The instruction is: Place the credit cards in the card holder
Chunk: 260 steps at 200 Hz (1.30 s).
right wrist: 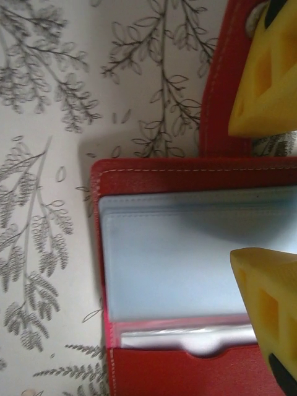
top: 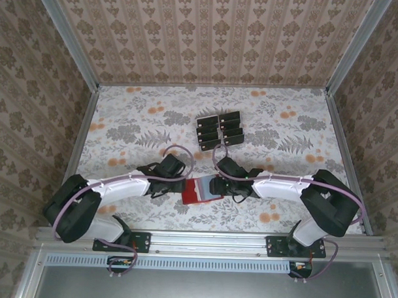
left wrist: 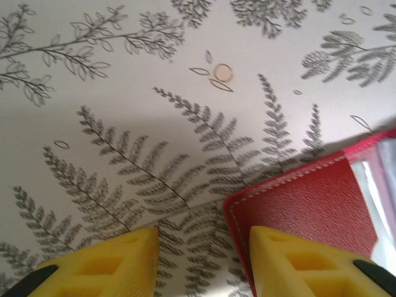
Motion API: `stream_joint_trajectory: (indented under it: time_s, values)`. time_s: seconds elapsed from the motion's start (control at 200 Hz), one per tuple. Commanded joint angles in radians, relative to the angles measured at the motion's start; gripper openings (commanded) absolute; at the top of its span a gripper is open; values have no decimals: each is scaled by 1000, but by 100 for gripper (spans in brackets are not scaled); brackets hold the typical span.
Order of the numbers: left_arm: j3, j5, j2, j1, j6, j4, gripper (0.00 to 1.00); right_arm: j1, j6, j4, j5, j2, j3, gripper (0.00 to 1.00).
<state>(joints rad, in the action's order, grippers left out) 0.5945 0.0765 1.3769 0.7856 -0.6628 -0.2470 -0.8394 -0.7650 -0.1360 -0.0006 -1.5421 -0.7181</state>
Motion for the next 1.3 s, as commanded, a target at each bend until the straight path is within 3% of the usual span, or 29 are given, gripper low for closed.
stream_joint_trajectory:
  time_s: [0.0, 0.245, 0.48, 0.675, 1.295]
  values:
    - [45, 14, 22, -24, 46, 16, 43, -24, -46, 27, 0, 37, 16, 50]
    - [63, 21, -48, -46, 89, -55, 47, -26, -8, -28, 17, 61, -39, 50]
    - [53, 33, -239, -55, 75, -156, 65, -23, 68, -131, 39, 75, -148, 52]
    - [34, 5, -333, -51, 39, -182, 70, -3, 135, -189, 41, 54, -217, 54]
    - [13, 83, -198, 91, -15, -124, 72, 37, 190, -189, -68, -46, -261, 53]
